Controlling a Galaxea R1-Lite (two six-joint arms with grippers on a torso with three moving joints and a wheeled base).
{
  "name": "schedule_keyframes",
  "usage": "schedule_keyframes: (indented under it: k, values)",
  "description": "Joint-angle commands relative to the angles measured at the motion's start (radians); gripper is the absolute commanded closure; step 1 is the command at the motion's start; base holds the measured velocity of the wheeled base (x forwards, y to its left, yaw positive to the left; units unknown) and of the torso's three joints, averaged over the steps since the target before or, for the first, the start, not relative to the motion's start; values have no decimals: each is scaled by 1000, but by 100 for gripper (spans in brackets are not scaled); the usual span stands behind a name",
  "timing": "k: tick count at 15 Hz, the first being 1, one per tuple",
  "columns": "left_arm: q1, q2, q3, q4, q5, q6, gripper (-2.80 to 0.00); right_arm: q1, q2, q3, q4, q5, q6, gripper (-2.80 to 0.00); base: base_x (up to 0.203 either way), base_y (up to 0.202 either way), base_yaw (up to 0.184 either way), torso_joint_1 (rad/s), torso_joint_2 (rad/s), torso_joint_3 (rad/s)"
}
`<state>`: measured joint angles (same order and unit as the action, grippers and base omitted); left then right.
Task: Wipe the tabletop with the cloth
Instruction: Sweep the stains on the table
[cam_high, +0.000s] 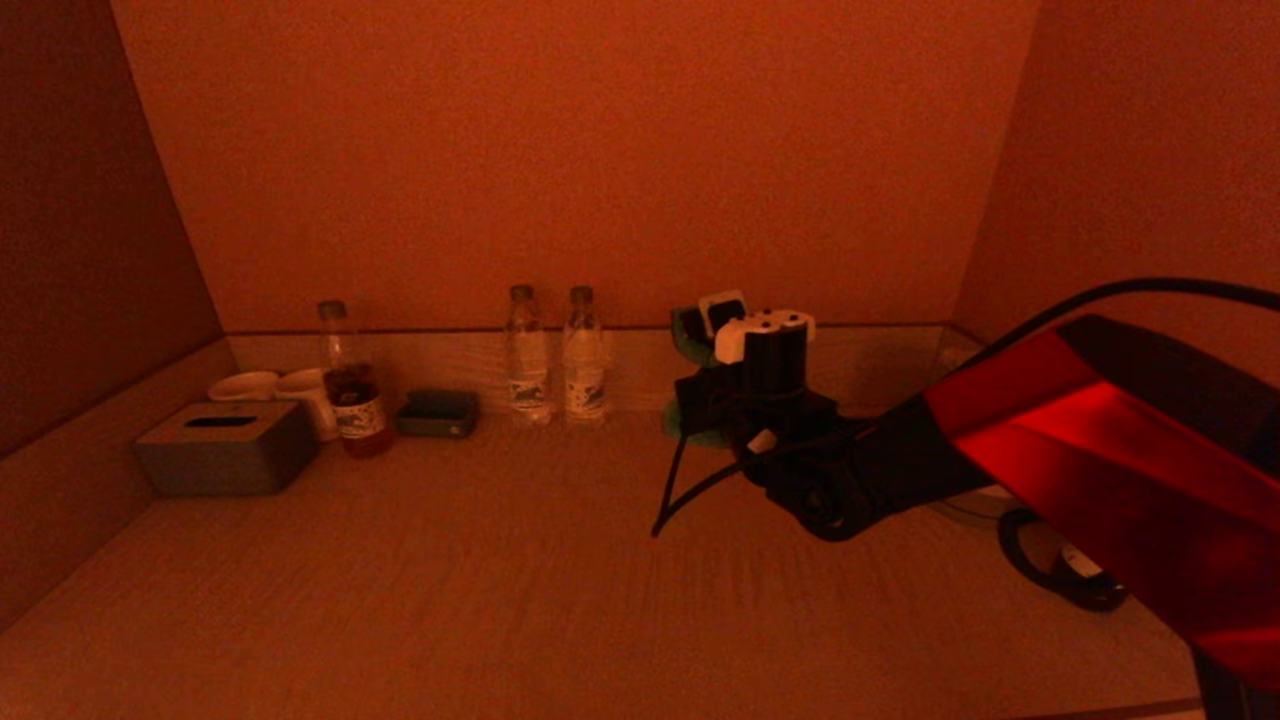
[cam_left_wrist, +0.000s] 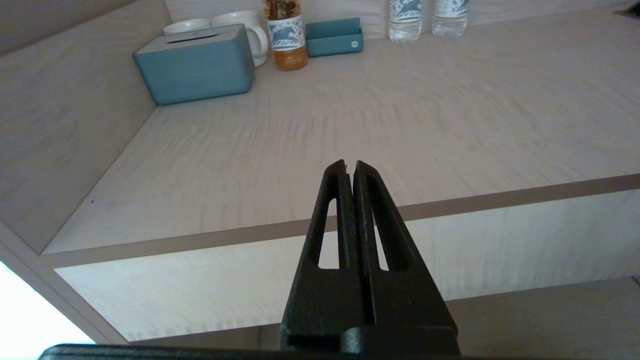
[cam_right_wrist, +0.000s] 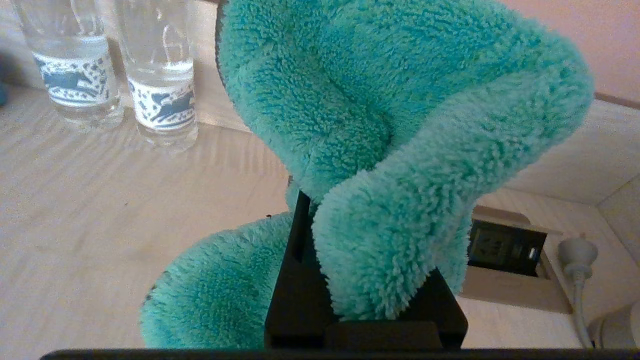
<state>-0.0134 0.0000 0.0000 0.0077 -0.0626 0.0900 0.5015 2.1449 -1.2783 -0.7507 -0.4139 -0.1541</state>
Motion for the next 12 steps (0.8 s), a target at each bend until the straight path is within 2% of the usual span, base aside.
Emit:
schedule_keyframes:
  k: [1, 10, 12]
  values:
    - [0, 0, 0, 0, 0, 1, 0, 11, 0, 23, -7, -2, 1, 0, 0, 0, 0, 0, 0, 0]
    - [0, 0, 0, 0, 0, 1, 0, 37, -2, 70, -9, 0, 18, 0, 0, 0, 0, 0, 0, 0]
    - [0, 0, 0, 0, 0, 1, 0, 37, -2, 120, -52, -2, 22, 0, 0, 0, 0, 0, 0, 0]
